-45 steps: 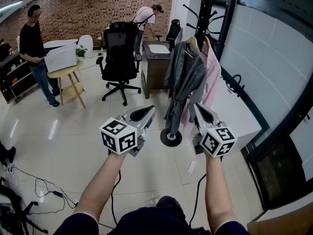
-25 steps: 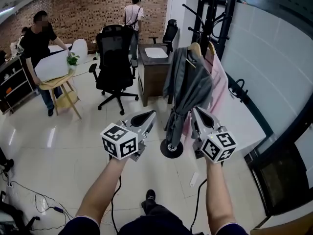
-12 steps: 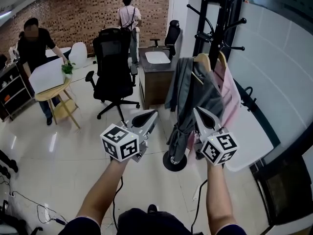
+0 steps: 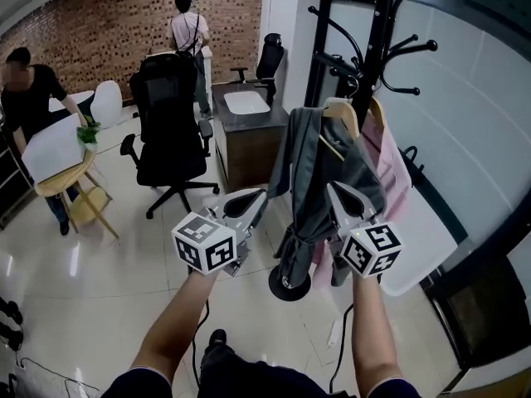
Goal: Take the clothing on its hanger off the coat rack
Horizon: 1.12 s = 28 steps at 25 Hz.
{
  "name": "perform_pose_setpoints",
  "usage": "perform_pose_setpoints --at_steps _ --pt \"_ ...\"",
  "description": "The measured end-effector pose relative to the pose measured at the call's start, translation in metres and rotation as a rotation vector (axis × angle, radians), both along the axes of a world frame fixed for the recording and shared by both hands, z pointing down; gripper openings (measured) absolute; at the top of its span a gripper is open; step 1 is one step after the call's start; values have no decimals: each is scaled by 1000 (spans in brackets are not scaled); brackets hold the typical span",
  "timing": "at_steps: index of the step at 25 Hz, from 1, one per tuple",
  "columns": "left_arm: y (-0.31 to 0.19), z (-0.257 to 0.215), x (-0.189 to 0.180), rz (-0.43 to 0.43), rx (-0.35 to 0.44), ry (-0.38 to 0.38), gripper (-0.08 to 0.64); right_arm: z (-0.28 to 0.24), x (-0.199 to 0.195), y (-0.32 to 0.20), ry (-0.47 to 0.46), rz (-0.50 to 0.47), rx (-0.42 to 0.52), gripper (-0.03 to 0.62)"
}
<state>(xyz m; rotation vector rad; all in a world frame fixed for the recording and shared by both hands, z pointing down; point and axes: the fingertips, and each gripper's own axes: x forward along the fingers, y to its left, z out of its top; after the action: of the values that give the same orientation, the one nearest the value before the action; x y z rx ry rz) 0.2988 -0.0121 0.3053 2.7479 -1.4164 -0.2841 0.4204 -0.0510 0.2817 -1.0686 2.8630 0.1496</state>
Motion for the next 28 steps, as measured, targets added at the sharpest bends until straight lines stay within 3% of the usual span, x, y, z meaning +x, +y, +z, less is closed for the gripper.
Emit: perform_pose_setpoints --at_steps 12,19,25,28 --pt "-69 2 5 313 -4 -52 12 -7 11 -32 25 318 -1 2" --pt "-83 0 20 447 15 -64 12 -22 36 -31 127 496 17 2" --pt "-80 3 42 523 -3 -80 12 -24 55 -41 168 594 -24 125" --pt "-86 1 49 538 -1 -89 12 -32 61 -53 243 612 -11 189"
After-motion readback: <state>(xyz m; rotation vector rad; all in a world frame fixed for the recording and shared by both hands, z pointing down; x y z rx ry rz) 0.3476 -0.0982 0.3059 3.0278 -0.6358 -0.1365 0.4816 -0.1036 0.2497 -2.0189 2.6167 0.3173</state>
